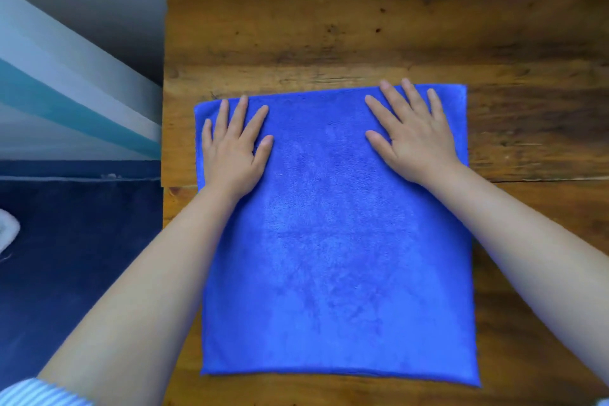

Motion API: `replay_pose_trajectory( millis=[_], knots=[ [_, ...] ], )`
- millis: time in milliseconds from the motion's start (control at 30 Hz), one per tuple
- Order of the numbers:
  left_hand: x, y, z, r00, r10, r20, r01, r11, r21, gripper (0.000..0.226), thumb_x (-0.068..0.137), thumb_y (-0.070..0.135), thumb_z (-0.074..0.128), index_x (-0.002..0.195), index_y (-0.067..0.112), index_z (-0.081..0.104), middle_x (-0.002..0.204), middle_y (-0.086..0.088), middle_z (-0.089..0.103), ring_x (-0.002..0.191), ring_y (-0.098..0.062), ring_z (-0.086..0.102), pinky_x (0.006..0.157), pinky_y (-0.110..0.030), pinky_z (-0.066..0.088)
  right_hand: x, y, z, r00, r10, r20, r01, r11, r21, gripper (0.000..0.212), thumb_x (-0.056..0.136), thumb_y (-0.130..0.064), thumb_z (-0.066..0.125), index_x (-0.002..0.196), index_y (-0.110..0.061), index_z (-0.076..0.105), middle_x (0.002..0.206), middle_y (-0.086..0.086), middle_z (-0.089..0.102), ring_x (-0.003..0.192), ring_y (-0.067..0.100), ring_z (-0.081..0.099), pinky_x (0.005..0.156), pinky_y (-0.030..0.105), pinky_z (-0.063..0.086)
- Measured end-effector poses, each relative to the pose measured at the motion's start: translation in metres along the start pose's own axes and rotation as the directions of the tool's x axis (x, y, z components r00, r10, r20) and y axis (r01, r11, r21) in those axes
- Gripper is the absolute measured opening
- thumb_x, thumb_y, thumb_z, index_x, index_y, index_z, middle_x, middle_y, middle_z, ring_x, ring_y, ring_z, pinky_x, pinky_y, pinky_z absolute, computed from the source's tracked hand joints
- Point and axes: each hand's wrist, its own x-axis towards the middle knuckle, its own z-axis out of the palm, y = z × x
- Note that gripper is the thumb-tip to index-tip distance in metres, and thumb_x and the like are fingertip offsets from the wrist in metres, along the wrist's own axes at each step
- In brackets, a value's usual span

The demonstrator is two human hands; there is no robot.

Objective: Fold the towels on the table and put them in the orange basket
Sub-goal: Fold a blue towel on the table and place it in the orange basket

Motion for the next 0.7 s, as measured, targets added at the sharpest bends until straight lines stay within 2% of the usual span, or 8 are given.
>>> replay_pose_trajectory(
  millis=[133,300,367,433,500,567,633,700],
  knots=[
    [0.011,-0.013,-0.003,0.999,-0.034,-0.032,0.035,0.999,0.020,0.049,0.095,0.040,0.036,0.143,0.027,0.031,0.155,-0.003,0.019,0.144,-0.027,0.008,0.114,-0.046,0.006,0.000,0.029,-0.011,0.994,0.108,-0.017,-0.108,0.994,0.003,0.058,0.092,-0.046,0.029,0.144,-0.022,0.026,0.155,0.004,0.018,0.144,0.029,0.010,0.115,0.047,0.004],
    [0.019,-0.023,-0.009,0.995,-0.094,-0.035,0.093,0.995,-0.039,0.046,0.098,0.031,0.033,0.143,0.024,0.030,0.155,-0.004,0.019,0.144,-0.023,0.009,0.115,-0.047,0.005,-0.001,0.046,-0.018,0.959,0.278,0.060,-0.279,0.960,0.008,0.057,0.095,-0.046,0.022,0.146,-0.024,0.012,0.157,0.000,0.003,0.144,0.025,-0.008,0.112,0.055,-0.007],
    [0.021,-0.021,-0.013,0.994,-0.105,-0.013,0.105,0.994,-0.033,0.047,0.098,0.031,0.031,0.144,0.023,0.028,0.155,-0.004,0.017,0.145,-0.022,0.007,0.115,-0.048,0.003,0.001,0.041,-0.022,0.951,0.302,0.069,-0.300,0.953,-0.034,0.062,0.093,-0.051,0.021,0.147,-0.024,0.008,0.157,0.001,-0.002,0.143,0.025,-0.012,0.110,0.058,-0.009],
    [0.023,-0.020,-0.017,0.997,-0.081,0.018,0.081,0.997,-0.003,0.047,0.098,0.031,0.032,0.143,0.020,0.029,0.155,-0.005,0.017,0.145,-0.022,0.006,0.114,-0.049,0.001,0.004,0.034,-0.027,0.965,0.252,0.065,-0.250,0.967,-0.037,0.074,0.089,-0.057,0.031,0.147,-0.021,0.003,0.157,0.004,-0.002,0.143,0.025,-0.012,0.109,0.059,-0.009],
    [0.027,-0.016,-0.024,1.000,0.015,0.026,-0.014,0.999,-0.034,0.047,0.096,0.027,0.039,0.140,0.015,0.034,0.152,-0.007,0.026,0.143,-0.022,0.014,0.114,-0.050,0.002,0.009,0.026,-0.033,0.987,0.143,0.070,-0.142,0.990,-0.007,0.086,0.084,-0.055,0.048,0.147,-0.020,0.001,0.156,0.005,0.007,0.144,0.025,-0.006,0.110,0.059,-0.007],
    [0.032,-0.012,-0.032,0.996,0.082,0.018,-0.081,0.994,-0.074,0.046,0.091,0.019,0.046,0.136,0.011,0.039,0.144,-0.008,0.039,0.137,-0.023,0.029,0.113,-0.050,0.006,0.017,0.020,-0.040,0.993,0.067,0.096,-0.068,0.998,0.010,0.087,0.081,-0.042,0.058,0.147,-0.019,0.006,0.152,0.006,0.023,0.143,0.025,0.009,0.111,0.058,-0.003],
    [0.039,-0.012,-0.039,0.998,0.066,0.023,-0.065,0.997,-0.035,0.050,0.085,0.010,0.049,0.134,0.010,0.042,0.135,-0.013,0.047,0.129,-0.029,0.037,0.112,-0.047,0.016,0.025,0.018,-0.048,0.992,0.073,0.099,-0.074,0.997,0.001,0.079,0.080,-0.028,0.060,0.145,-0.017,0.016,0.140,0.009,0.038,0.134,0.027,0.029,0.112,0.056,0.007],
    [0.042,-0.014,-0.045,0.999,0.021,0.047,-0.024,0.998,0.062,0.053,0.080,0.006,0.050,0.133,0.009,0.045,0.126,-0.019,0.049,0.121,-0.034,0.041,0.104,-0.043,0.029,0.031,0.021,-0.058,0.985,0.129,0.117,-0.121,0.990,-0.073,0.067,0.077,-0.017,0.059,0.138,-0.016,0.031,0.127,0.011,0.049,0.121,0.030,0.042,0.106,0.050,0.022]
  ],
)
